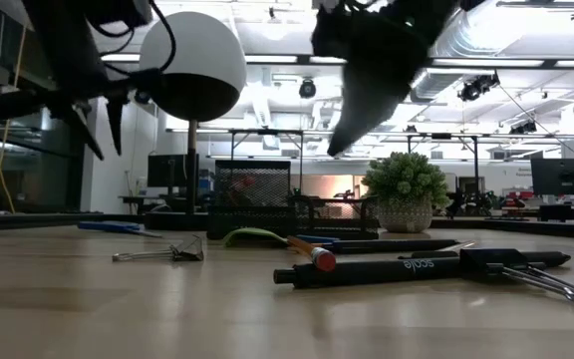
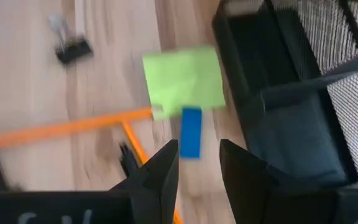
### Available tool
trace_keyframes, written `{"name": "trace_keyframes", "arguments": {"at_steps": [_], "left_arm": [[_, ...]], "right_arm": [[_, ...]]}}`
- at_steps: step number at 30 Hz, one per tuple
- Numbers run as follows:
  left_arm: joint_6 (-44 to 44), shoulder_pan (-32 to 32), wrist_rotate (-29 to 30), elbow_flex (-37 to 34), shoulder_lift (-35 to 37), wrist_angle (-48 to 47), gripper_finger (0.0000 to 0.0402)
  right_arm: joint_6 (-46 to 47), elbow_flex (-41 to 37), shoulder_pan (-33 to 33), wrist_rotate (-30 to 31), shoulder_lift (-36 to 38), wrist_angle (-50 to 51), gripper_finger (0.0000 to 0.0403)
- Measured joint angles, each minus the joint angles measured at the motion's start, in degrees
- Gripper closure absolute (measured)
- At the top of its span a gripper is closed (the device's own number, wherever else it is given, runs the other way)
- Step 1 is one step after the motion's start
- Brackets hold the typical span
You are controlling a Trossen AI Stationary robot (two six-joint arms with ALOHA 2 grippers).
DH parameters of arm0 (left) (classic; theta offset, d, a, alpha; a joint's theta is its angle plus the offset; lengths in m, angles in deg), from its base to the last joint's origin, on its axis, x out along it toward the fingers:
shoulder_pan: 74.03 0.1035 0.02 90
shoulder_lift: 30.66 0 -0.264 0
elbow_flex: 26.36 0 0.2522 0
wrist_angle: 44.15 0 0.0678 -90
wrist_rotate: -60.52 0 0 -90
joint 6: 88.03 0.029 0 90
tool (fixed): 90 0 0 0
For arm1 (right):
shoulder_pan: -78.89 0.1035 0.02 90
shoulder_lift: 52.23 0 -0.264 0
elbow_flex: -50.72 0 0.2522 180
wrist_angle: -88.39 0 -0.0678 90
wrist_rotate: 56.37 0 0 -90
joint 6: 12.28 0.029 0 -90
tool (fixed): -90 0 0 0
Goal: Pick and place office supplies into organizer
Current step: Put the blue scissors into the top left side of the desk organizer
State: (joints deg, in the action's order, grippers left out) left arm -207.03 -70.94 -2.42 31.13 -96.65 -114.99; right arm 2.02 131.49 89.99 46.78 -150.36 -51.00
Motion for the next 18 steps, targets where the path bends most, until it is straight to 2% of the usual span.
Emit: {"name": "trace_keyframes", "arguments": {"at_steps": [6,12,18], "left_arm": [[-16.3,-0.1,-2.9,0.0,-6.7,-3.3,0.0316],[-17.4,2.1,-2.9,0.0,-10.2,-3.2,0.0316],[-16.8,5.0,-0.5,-0.5,-10.4,-3.8,0.0314]], "right_arm": [[-3.8,0.0,0.5,-0.1,0.0,4.6,0.0295],[-4.4,0.0,1.1,-0.1,0.0,5.0,0.0295],[-3.4,0.0,1.0,-1.6,0.0,5.2,0.0295]]}}
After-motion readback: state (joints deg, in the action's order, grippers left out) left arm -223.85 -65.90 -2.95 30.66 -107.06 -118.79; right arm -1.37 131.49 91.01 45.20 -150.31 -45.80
